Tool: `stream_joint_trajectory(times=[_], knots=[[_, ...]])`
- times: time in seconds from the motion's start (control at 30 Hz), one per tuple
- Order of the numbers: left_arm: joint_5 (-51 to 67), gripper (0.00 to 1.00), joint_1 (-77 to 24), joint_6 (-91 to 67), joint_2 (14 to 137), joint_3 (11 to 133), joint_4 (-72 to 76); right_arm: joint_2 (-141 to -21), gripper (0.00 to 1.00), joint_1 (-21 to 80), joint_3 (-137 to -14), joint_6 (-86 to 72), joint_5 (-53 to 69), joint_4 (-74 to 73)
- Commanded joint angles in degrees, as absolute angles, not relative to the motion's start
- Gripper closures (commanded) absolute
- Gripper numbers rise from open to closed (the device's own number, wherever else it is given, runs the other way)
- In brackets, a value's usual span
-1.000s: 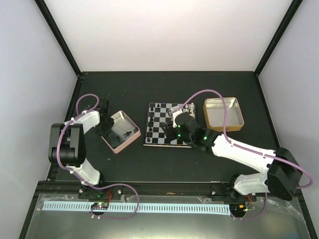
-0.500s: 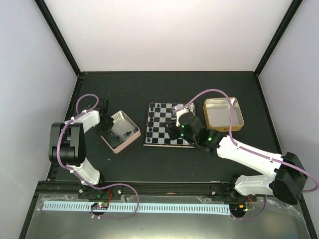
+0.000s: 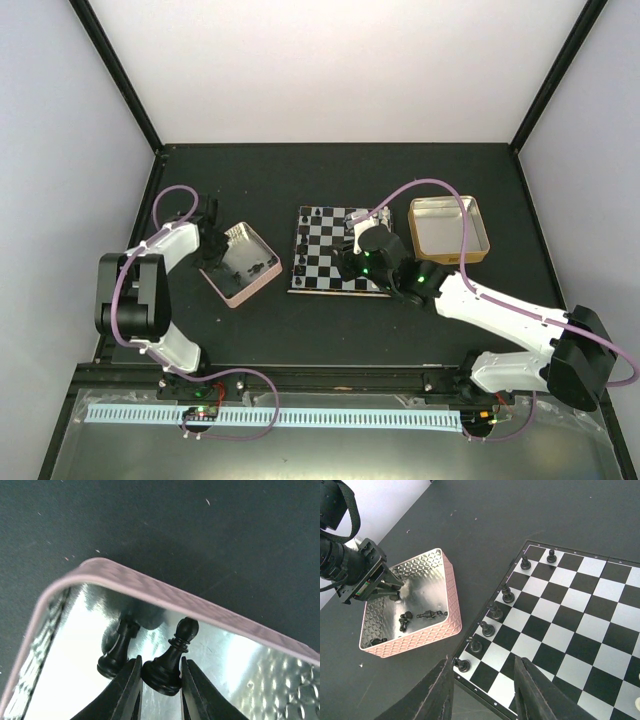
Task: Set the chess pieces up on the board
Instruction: Pick up the chess piece from the storage box.
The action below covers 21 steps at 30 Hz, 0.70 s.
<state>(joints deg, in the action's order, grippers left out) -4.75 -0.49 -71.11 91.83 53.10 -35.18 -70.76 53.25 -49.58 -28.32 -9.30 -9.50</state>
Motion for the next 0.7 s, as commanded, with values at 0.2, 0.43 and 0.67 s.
stream_joint_trajectory(times=[0.2, 0.43, 0.67], knots=[[-3.3, 0.79, -5.4, -65.4, 88.2, 53.1, -34.5, -71.1, 0.66, 53.0, -50.4, -29.2, -8.7, -8.3], [1.3, 0.79, -9.7, -54.3, 82.0, 47.9, -30.4, -73.6, 0.64, 50.5, -51.1, -31.0, 0.3, -6.9], [9.2, 0.85, -15.5, -41.5, 75.4, 43.6, -23.0, -78.7, 0.63, 45.3, -52.9, -35.2, 14.1, -5.7]])
